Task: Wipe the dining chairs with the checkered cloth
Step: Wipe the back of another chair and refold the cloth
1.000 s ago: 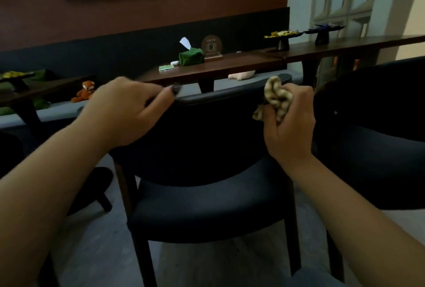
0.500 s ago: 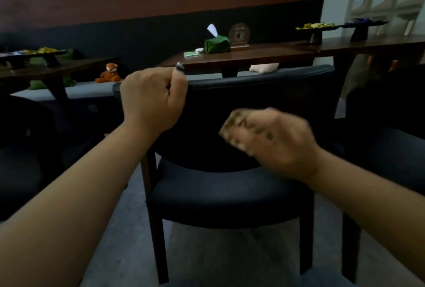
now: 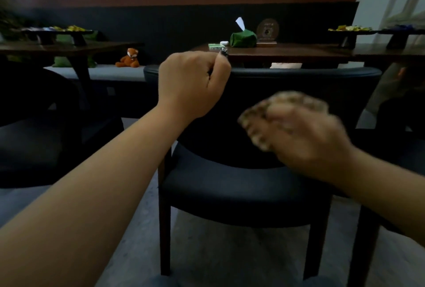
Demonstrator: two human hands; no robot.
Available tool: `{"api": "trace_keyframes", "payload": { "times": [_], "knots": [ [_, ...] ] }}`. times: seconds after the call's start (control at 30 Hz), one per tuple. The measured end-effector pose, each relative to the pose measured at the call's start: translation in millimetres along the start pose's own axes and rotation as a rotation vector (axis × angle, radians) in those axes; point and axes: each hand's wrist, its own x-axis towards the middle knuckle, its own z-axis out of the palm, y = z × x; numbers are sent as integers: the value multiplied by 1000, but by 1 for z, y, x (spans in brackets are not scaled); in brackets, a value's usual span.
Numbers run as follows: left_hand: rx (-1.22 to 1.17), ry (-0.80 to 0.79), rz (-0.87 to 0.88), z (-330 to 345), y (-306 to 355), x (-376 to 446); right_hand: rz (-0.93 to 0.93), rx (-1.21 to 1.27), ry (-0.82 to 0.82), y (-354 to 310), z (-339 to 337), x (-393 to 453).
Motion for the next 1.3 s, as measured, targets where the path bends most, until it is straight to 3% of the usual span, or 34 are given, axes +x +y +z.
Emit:
{"api": "trace_keyframes", "payload": {
  "times": [0.07,0.13,0.23,0.3,0.33,0.4,0.53,0.6,0.67,0.73,0.8,0.83,0.9,1.0,1.07,1.17,1.3],
  "knots": [
    [2,9,-1,1,0,0,109,7,89,12,-4,10],
    [16,16,-10,1,1,0,117,31,-6,-1,10,-4],
    [12,7,-8,0,1,0,-228,31,-307,-23,35,-46],
    [1,-4,-1,-1,2,0,-368,-29,-517,-27,40,-60],
    [5,-5,5,-1,2,0,-408,-72,-547,-28,40,-59],
    [10,-5,14,-1,1,0,-343,-43,-391,-25,32,-42],
    [24,13,19,2,1,0,-28,-86,134,0,4,23],
    [16,13,13,2,1,1,93,-87,134,-8,10,27],
    [0,-28,52,-1,-4,3,-3,-38,-45,-31,29,4],
    [-104,-191,95,-9,-18,10,-265,-128,-394,-54,52,-31],
    [-234,-378,-15,-20,-44,16,-372,-209,-660,-64,60,-49],
    [-247,-434,-94,-24,-60,18,-339,-179,-632,-64,58,-44],
    [-255,-474,-228,-27,-93,14,-237,-124,-374,-58,49,-17],
    [-366,-394,-310,-17,-108,5,-15,-151,31,-37,28,52],
    [-402,-339,-315,-10,-103,2,105,-144,124,-31,27,76],
    [-470,-303,-385,-11,-101,1,-14,-188,-48,-58,50,52],
    [-492,-399,-395,-16,-98,5,-228,-215,-506,-92,79,3]
  ]
}}
